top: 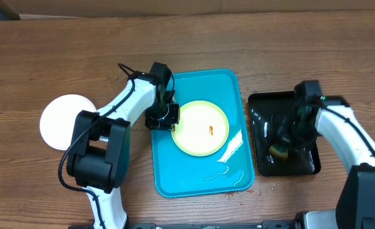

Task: Clean dirty plates on tray and stack at the side
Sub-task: 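Grasp the sponge in the black tray water with the right gripper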

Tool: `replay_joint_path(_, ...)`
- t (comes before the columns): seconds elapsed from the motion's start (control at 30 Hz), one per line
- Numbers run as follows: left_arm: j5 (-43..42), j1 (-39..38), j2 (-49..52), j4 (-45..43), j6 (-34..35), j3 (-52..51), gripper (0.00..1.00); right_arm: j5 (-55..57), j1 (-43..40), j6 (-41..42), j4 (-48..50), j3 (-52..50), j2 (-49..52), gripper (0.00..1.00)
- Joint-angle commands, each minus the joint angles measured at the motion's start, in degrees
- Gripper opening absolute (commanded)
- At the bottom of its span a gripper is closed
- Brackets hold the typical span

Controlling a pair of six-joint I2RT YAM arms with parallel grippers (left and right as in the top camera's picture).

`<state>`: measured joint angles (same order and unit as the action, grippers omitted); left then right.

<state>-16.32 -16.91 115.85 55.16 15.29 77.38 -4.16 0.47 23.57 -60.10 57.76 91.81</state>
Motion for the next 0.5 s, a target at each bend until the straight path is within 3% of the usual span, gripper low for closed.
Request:
replay_joint_path(0.0, 0.2, -0.4, 1.4, 0.1, -0.3, -0.4, 0.04, 0.7, 0.0, -1.3, -2.7, 5.4, -0.2, 0.27)
replay_joint_path(0.1, 0.2, -0.4, 1.4, 0.1, -0.3, -0.4, 0.04, 0.7, 0.0, -1.3, -4.5, 4.9, -0.2, 0.35)
replay_joint_path(0.27, 0.2, -0.4, 1.4, 0.0, -0.3, -0.4, 0.04, -2.1, 0.0, -1.1, -3.4, 1.0, -0.2, 0.36)
replay_joint_path(0.43, 0.2, -0.4, 1.4, -0.6, -0.3, -0.4, 0.04, -4.2, 1.1, -1.1, 7.2, -6.6, -0.1, 0.35)
replay_joint_path(0.47, 0.2, -0.4, 1.4, -0.6, -0.3, -0.4, 0.04, -5.7, 2.0, -1.0, 10.9, -9.8, -0.1, 0.29)
